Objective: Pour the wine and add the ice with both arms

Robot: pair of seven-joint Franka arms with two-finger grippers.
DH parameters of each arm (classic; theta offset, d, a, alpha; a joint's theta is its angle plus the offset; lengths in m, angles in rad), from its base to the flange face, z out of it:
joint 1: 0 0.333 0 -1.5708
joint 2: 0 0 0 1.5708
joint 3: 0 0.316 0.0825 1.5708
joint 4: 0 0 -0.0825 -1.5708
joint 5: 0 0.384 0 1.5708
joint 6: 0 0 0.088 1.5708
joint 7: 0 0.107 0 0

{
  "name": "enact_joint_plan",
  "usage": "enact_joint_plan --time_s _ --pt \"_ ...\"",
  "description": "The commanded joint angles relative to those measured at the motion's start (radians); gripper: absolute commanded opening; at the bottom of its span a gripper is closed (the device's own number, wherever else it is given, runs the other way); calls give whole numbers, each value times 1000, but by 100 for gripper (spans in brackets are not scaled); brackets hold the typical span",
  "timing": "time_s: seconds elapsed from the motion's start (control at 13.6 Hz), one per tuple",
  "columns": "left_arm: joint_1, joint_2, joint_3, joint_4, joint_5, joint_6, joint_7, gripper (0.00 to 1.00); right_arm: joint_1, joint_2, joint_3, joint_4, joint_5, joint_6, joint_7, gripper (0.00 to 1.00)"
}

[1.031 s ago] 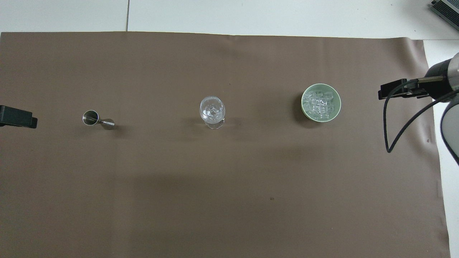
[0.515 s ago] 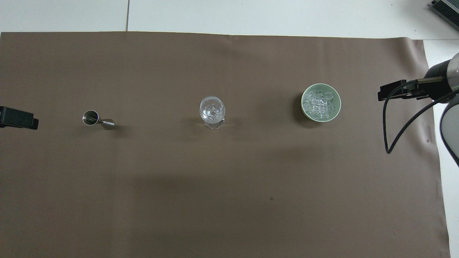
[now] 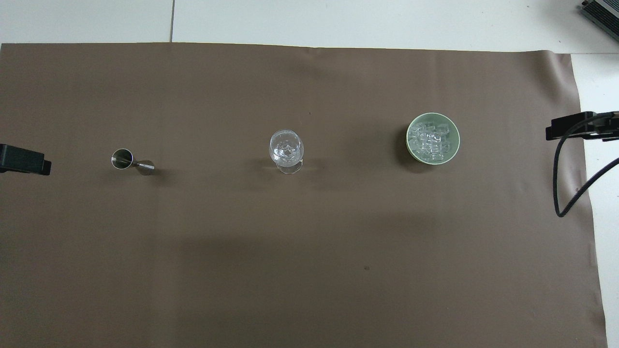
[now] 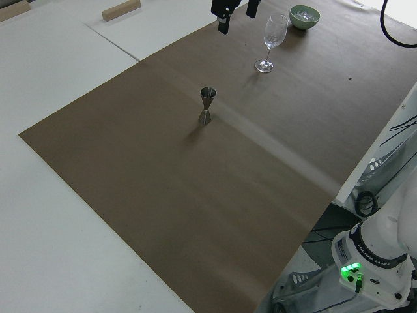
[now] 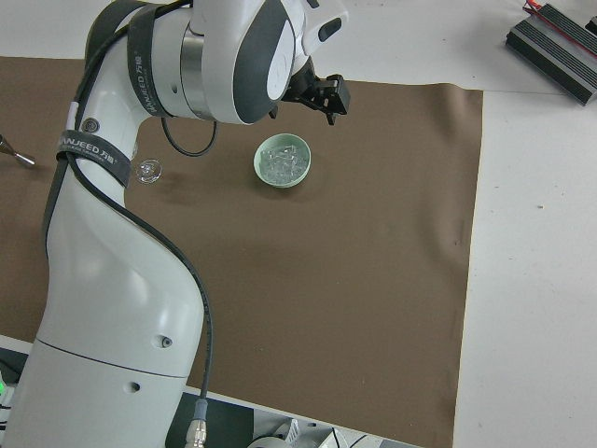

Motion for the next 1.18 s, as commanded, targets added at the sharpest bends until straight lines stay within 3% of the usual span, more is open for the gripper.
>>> enact_joint_plan --time_s 0.0,0.37,1.1 --pt "-9 -15 11 -4 1 -16 5 100 17 -9 -17 2 12 -34 -26 100" --pt "-9 -15 11 -4 1 -16 5 100 20 -10 -50 48 10 -81 -157 100" --pt "-9 -16 11 -4 1 -16 5 100 49 -37 -67 43 7 -103 -155 100"
